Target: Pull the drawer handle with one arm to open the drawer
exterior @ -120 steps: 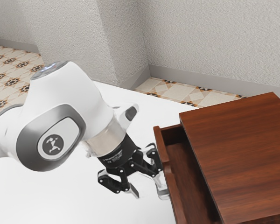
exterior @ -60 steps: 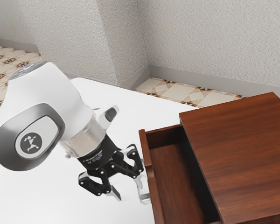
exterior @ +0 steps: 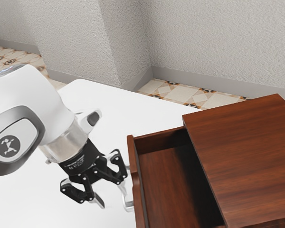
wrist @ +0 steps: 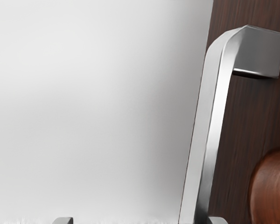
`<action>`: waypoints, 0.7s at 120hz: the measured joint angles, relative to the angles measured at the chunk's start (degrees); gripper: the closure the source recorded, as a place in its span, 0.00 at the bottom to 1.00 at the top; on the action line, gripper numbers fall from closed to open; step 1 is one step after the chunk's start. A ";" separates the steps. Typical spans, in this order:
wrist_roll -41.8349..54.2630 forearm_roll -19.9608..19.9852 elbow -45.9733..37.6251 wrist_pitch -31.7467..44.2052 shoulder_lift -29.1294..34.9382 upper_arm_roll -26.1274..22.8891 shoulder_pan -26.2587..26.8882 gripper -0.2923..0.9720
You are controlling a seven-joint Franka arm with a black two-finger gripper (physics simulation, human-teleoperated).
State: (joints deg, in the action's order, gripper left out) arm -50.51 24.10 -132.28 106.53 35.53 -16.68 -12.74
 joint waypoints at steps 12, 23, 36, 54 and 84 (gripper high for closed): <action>0.04 0.00 -0.08 -0.81 0.05 0.12 -0.27 0.51; 0.07 0.02 -0.10 -1.53 0.29 0.15 -0.66 0.51; 0.11 0.01 -0.11 -2.65 0.88 0.69 -0.82 0.51; 0.15 -0.01 -0.11 -4.04 1.48 1.00 -0.88 0.50; 0.21 -0.03 0.08 -5.06 1.57 1.15 -0.77 0.45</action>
State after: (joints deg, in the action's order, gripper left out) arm -50.31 24.07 -132.19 101.47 37.10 -15.53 -13.51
